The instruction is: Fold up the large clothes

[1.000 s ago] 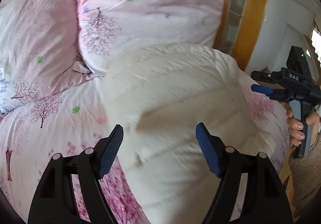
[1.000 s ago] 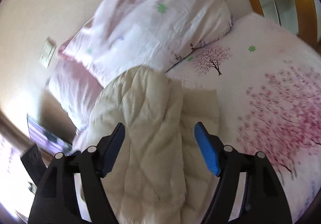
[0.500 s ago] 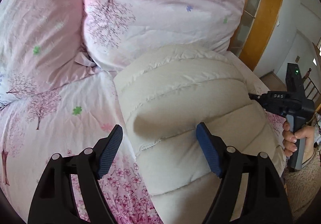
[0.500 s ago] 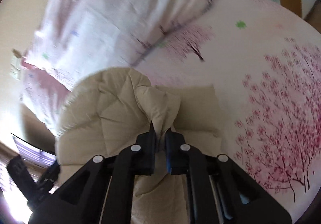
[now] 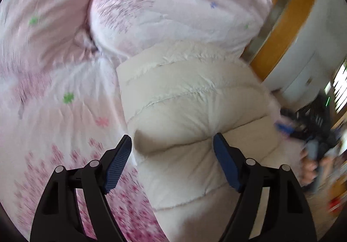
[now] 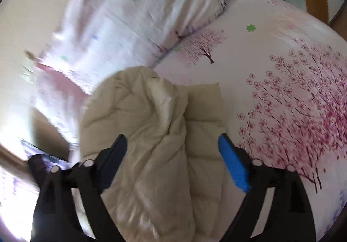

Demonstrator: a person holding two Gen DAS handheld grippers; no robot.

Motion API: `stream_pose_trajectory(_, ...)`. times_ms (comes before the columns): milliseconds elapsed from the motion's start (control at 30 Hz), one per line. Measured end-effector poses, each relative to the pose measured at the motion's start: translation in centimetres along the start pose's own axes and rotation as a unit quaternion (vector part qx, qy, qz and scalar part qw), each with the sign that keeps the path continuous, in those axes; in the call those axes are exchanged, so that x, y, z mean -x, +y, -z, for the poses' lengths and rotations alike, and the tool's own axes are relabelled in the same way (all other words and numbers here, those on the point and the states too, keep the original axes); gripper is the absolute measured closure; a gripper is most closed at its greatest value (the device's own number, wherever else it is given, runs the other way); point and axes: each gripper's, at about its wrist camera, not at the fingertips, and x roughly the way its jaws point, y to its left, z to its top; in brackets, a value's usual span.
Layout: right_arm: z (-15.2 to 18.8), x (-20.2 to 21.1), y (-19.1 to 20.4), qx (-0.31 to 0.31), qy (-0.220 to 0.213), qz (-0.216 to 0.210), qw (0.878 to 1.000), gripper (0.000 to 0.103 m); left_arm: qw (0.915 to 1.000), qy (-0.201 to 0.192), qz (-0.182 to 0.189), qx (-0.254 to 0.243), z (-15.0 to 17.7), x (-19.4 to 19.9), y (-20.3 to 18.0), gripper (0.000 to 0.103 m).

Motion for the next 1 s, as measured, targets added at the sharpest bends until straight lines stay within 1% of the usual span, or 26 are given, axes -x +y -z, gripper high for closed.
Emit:
stream_pose_trajectory(33, 0.0, 0.4, -0.5, -0.008, 0.005, -0.013, 1.0, 0.006, 0.9992, 0.004, 0.024, 0.031, -0.1, 0.2, 1.1, 0.022)
stream_pose_trajectory(100, 0.1, 0.8, -1.5, -0.025, 0.026, -0.032, 0.999, 0.005, 0.9964, 0.014, 0.043, 0.072, -0.1, 0.2, 2.8, 0.022)
stream_pose_trajectory(167, 0.1, 0.3, -2.4, -0.036, 0.054, -0.036, 0.997, 0.004, 0.995, 0.021, 0.045, 0.086, 0.0, -0.1, 3.5, 0.022)
stream_pose_trajectory(233, 0.2, -0.4, -3.0, -0.043, 0.078, -0.039, 0.995, 0.004, 0.9931, 0.027, 0.059, 0.098, 0.4, -0.3, 3.8, 0.022)
stream_pose_trajectory(300, 0.3, -1.0, -3.1, -0.042, 0.095, -0.047, 0.994, 0.004, 0.9914, 0.033, 0.072, 0.104, 0.6, -0.5, 3.8, 0.021)
stream_pose_trajectory(400, 0.4, -2.2, -3.0, -0.038, 0.121, -0.061, 0.99, 0.003, 0.9899, 0.041, 0.083, 0.107, 0.8, -0.9, 3.5, 0.02)
stream_pose_trajectory(467, 0.6, -2.8, -2.8, -0.038, 0.138, -0.072, 0.987, 0.002, 0.9887, 0.045, 0.091, 0.111, 0.7, -1.3, 3.4, 0.017)
stream_pose_trajectory(567, 0.7, -3.7, -2.4, -0.02, 0.162, -0.076, 0.984, 0.002, 0.9855, 0.054, 0.109, 0.119, 0.9, -2.0, 3.5, 0.014)
stream_pose_trajectory(767, 1.7, -6.2, -0.5, 0.01, 0.213, -0.121, 0.97, 0.002, 0.9766, 0.071, 0.147, 0.141, 0.9, -3.5, 3.8, 0.012)
stream_pose_trajectory(833, 2.0, -6.7, 0.4, 0.028, 0.218, -0.12, 0.968, 0.002, 0.9731, 0.075, 0.159, 0.149, 1.1, -3.8, 3.9, 0.012)
stream_pose_trajectory(900, 2.4, -7.4, 1.3, 0.032, 0.232, -0.135, 0.963, 0.002, 0.9704, 0.079, 0.169, 0.153, 1.1, -4.3, 3.9, 0.012)
stream_pose_trajectory(1000, 2.9, -7.9, 2.3, 0.045, 0.236, -0.147, 0.96, 0.002, 0.9677, 0.08, 0.18, 0.158, 1.4, -4.4, 4.2, 0.012)
